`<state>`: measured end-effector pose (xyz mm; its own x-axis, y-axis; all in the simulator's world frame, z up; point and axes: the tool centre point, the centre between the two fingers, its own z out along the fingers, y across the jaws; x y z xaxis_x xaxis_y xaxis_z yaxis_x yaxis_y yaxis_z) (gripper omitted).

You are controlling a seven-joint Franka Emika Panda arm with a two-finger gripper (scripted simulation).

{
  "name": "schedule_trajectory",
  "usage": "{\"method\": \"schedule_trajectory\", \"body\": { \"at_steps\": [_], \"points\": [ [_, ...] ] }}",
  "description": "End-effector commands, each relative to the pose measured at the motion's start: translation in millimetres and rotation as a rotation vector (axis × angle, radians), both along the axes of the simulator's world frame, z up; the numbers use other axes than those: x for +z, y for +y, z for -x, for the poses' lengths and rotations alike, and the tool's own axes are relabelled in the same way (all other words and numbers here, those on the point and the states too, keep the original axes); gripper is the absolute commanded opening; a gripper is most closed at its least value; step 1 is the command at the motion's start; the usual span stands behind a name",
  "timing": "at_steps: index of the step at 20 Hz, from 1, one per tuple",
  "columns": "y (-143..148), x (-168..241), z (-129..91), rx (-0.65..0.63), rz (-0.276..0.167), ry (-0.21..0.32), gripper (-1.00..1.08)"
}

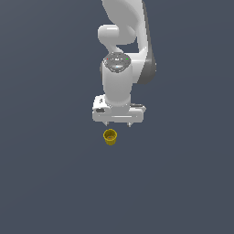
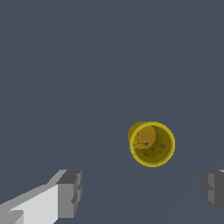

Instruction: Pick up the object and move it to a goal position.

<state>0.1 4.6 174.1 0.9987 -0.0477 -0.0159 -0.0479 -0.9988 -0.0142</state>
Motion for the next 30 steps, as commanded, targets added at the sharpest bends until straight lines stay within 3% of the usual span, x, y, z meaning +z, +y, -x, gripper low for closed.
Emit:
{"method": "schedule_trajectory", "body": {
  "at_steps": [1,10,16,30],
  "points": [
    [0.0,0.0,0.0,0.000,0.000,0.000,1.00],
    [21.9,10.7,-6.4,0.004,-0.036,-0.032,1.00],
    [20.1,8.4,-6.2,0.000,-0.034,-0.031,1.00],
    [-31.1,-65.1,3.7,-0.161,0.008,-0.016,1.00]
  ]
}}
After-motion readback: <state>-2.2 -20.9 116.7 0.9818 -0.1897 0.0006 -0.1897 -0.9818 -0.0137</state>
